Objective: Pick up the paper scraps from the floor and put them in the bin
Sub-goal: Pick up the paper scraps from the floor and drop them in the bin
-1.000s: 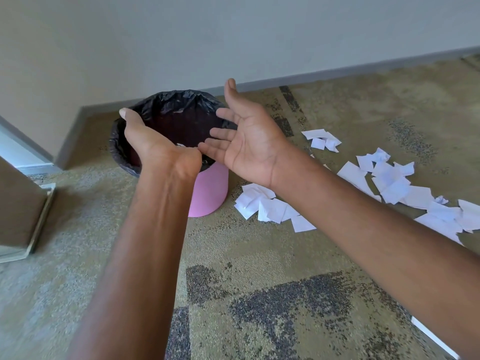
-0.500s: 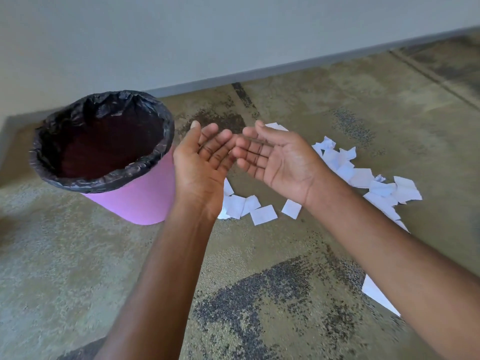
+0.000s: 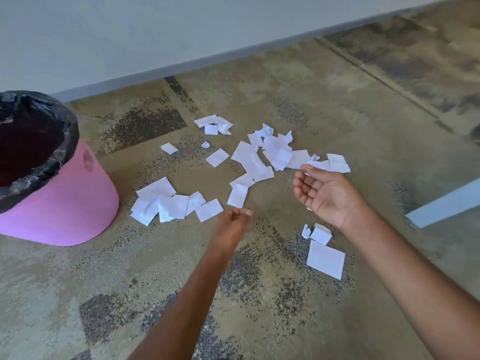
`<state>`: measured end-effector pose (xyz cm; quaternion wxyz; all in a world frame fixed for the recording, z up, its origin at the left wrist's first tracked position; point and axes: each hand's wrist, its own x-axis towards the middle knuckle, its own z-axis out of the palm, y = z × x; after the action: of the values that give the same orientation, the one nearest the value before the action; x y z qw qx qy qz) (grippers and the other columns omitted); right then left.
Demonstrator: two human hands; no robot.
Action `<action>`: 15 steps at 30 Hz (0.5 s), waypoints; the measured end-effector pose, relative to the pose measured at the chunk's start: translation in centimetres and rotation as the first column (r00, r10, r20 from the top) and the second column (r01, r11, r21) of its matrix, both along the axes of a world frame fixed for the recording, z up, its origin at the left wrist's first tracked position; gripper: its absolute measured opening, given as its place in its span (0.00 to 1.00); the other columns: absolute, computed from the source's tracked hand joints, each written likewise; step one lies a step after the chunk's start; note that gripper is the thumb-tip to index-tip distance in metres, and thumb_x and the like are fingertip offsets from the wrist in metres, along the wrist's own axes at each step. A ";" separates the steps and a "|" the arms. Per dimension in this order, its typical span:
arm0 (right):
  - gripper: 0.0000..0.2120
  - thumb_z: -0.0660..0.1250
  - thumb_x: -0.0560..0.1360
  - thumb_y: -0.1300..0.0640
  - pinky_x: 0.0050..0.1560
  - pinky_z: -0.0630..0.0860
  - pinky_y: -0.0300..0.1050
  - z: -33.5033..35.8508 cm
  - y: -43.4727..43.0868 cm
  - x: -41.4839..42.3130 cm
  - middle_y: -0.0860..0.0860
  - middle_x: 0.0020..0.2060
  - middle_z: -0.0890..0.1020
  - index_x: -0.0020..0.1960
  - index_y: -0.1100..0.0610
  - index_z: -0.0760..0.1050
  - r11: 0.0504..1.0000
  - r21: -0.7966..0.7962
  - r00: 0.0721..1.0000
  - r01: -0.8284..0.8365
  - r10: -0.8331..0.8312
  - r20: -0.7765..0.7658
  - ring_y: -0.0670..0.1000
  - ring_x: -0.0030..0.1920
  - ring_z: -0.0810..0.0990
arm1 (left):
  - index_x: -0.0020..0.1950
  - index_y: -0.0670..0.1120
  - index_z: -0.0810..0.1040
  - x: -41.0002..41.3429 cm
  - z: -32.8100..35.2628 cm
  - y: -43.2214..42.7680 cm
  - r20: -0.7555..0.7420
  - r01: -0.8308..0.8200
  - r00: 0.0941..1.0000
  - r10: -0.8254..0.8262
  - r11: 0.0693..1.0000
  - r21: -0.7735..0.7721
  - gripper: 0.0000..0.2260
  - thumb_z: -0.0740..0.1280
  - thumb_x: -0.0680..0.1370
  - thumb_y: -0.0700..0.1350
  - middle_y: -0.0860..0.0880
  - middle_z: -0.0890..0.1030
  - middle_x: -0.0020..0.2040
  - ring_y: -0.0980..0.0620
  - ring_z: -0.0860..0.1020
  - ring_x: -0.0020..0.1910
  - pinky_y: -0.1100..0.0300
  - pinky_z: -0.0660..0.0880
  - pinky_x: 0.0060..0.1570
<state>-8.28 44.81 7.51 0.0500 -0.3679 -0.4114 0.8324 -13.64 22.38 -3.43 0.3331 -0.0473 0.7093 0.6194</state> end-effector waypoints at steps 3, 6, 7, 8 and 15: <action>0.04 0.68 0.82 0.62 0.43 0.86 0.43 -1.4 2.5 2.3 0.53 0.43 0.87 0.55 0.58 0.81 0.998 0.058 0.998 0.036 -0.039 0.039 0.51 0.43 0.86 | 0.51 0.52 0.83 2.3 -1.7 2.6 -0.073 0.107 0.992 -0.107 0.994 -0.003 0.04 0.73 0.81 0.51 0.48 0.85 0.46 0.51 0.81 0.44 0.55 0.79 0.47; 0.05 0.69 0.82 0.65 0.42 0.85 0.41 -3.5 4.7 5.5 0.53 0.42 0.85 0.53 0.56 0.81 0.980 0.198 0.991 -0.018 -0.009 0.136 0.50 0.42 0.84 | 0.57 0.50 0.82 4.4 -3.1 5.5 -0.065 0.175 0.982 -0.175 0.984 -0.019 0.07 0.75 0.80 0.48 0.46 0.85 0.49 0.50 0.82 0.47 0.55 0.79 0.47; 0.06 0.70 0.81 0.66 0.41 0.84 0.41 -4.4 5.4 6.8 0.53 0.42 0.84 0.53 0.56 0.80 0.972 0.231 0.983 -0.040 -0.003 0.184 0.50 0.41 0.83 | 0.58 0.50 0.82 5.0 -3.4 6.5 -0.068 0.188 0.980 -0.189 0.982 -0.028 0.08 0.75 0.80 0.47 0.46 0.85 0.51 0.49 0.83 0.49 0.53 0.80 0.49; 0.06 0.70 0.81 0.66 0.41 0.83 0.42 -5.4 6.0 8.1 0.53 0.43 0.84 0.53 0.57 0.80 0.966 0.253 0.973 -0.055 -0.005 0.230 0.50 0.41 0.83 | 0.59 0.50 0.82 5.5 -3.6 7.4 -0.080 0.201 0.976 -0.203 0.979 -0.037 0.09 0.75 0.80 0.47 0.47 0.85 0.51 0.49 0.83 0.51 0.52 0.81 0.52; 0.16 0.80 0.74 0.63 0.49 0.81 0.49 -10.5 7.4 14.1 0.54 0.49 0.86 0.60 0.59 0.82 0.859 0.451 0.867 -0.241 -0.018 0.498 0.53 0.48 0.83 | 0.64 0.52 0.81 6.4 -4.4 12.6 -0.436 0.336 0.808 -0.397 0.917 -0.213 0.18 0.75 0.77 0.37 0.50 0.82 0.60 0.50 0.81 0.52 0.54 0.82 0.52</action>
<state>5.84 52.16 -2.94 -0.0115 -0.5134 -0.6326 0.5797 -7.20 34.99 -7.80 0.2606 0.2215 0.8017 0.4902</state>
